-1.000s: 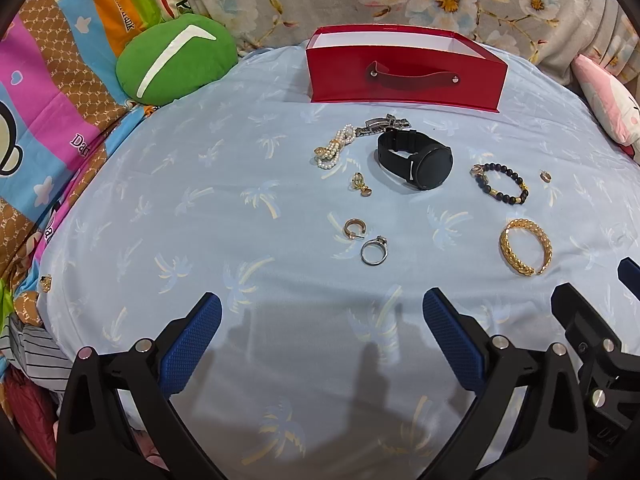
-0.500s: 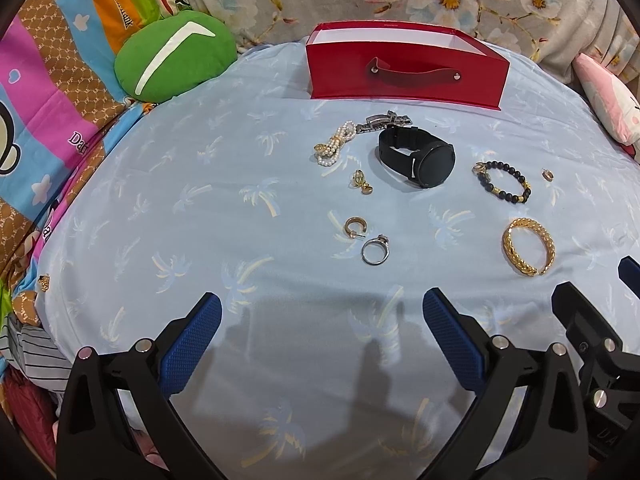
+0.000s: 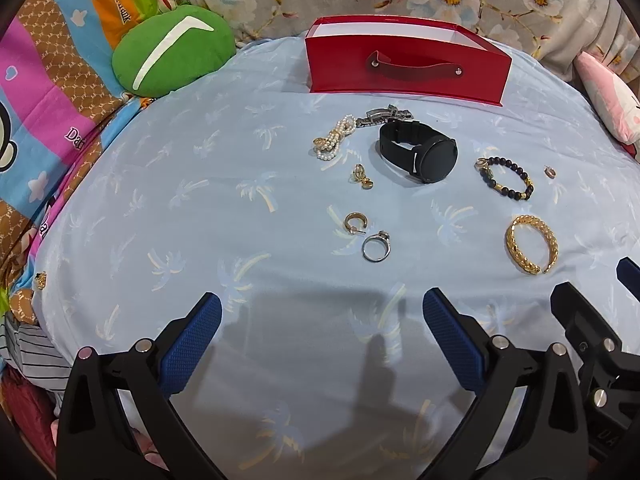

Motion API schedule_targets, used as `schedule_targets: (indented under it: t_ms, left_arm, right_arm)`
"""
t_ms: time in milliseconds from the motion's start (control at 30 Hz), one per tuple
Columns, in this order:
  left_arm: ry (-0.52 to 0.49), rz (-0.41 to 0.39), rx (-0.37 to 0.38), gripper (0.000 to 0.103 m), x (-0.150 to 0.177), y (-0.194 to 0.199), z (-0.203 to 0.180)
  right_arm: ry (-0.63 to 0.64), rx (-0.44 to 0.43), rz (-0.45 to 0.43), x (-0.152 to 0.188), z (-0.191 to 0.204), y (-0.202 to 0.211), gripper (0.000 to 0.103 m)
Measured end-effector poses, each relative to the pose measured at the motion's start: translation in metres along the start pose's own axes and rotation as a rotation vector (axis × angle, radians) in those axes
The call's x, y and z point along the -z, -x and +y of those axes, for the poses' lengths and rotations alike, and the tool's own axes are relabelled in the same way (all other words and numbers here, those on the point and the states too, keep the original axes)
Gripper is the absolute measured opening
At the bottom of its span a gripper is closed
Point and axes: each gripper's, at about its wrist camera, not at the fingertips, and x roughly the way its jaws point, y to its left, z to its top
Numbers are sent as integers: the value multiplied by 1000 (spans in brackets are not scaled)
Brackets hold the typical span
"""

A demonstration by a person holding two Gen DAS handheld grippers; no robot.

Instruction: Organize jewelry

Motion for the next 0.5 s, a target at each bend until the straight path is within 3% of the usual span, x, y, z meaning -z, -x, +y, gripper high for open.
schedule_targets:
  t_ms: [500]
  left_arm:
    - [5, 13, 7, 98, 2, -4, 1]
  right_arm:
    - [-2, 1, 8, 1, -1, -2, 98]
